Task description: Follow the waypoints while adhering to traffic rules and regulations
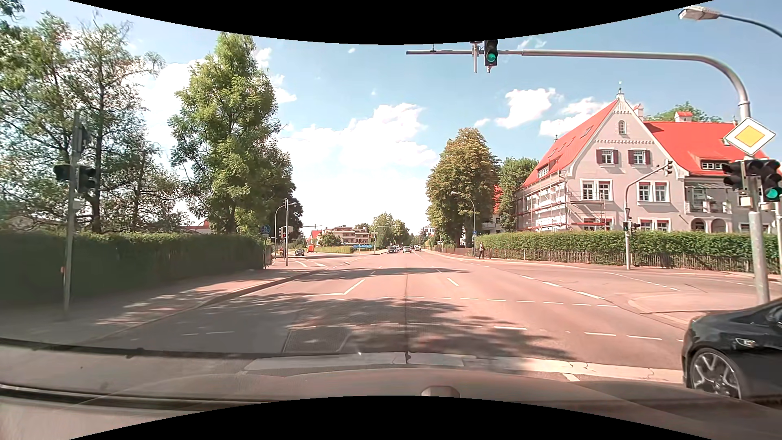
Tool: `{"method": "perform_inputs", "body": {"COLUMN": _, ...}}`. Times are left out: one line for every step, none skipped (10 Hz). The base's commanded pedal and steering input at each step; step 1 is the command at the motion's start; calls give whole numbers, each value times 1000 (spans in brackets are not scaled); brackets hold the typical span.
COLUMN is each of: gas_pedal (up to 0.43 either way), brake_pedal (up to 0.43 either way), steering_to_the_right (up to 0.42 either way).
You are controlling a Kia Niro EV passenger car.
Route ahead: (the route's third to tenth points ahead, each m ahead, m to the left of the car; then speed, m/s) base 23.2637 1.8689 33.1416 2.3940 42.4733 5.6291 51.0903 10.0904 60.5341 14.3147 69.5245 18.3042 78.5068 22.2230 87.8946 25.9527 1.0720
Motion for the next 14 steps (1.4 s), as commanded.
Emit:
{"method": "perform_inputs", "body": {"gas_pedal": 220, "brake_pedal": 0, "steering_to_the_right": -11}}
{"method": "perform_inputs", "body": {"gas_pedal": 220, "brake_pedal": 0, "steering_to_the_right": -10}}
{"method": "perform_inputs", "body": {"gas_pedal": 220, "brake_pedal": 0, "steering_to_the_right": -9}}
{"method": "perform_inputs", "body": {"gas_pedal": 220, "brake_pedal": 0, "steering_to_the_right": -8}}
{"method": "perform_inputs", "body": {"gas_pedal": 220, "brake_pedal": 0, "steering_to_the_right": -7}}
{"method": "perform_inputs", "body": {"gas_pedal": 220, "brake_pedal": 0, "steering_to_the_right": -7}}
{"method": "perform_inputs", "body": {"gas_pedal": 220, "brake_pedal": 0, "steering_to_the_right": -6}}
{"method": "perform_inputs", "body": {"gas_pedal": 228, "brake_pedal": 0, "steering_to_the_right": -6}}
{"method": "perform_inputs", "body": {"gas_pedal": 240, "brake_pedal": 0, "steering_to_the_right": -6}}
{"method": "perform_inputs", "body": {"gas_pedal": 248, "brake_pedal": 0, "steering_to_the_right": -5}}
{"method": "perform_inputs", "body": {"gas_pedal": 248, "brake_pedal": 0, "steering_to_the_right": -5}}
{"method": "perform_inputs", "body": {"gas_pedal": 248, "brake_pedal": 0, "steering_to_the_right": -4}}
{"method": "perform_inputs", "body": {"gas_pedal": 248, "brake_pedal": 0, "steering_to_the_right": -4}}
{"method": "perform_inputs", "body": {"gas_pedal": 240, "brake_pedal": 0, "steering_to_the_right": -4}}
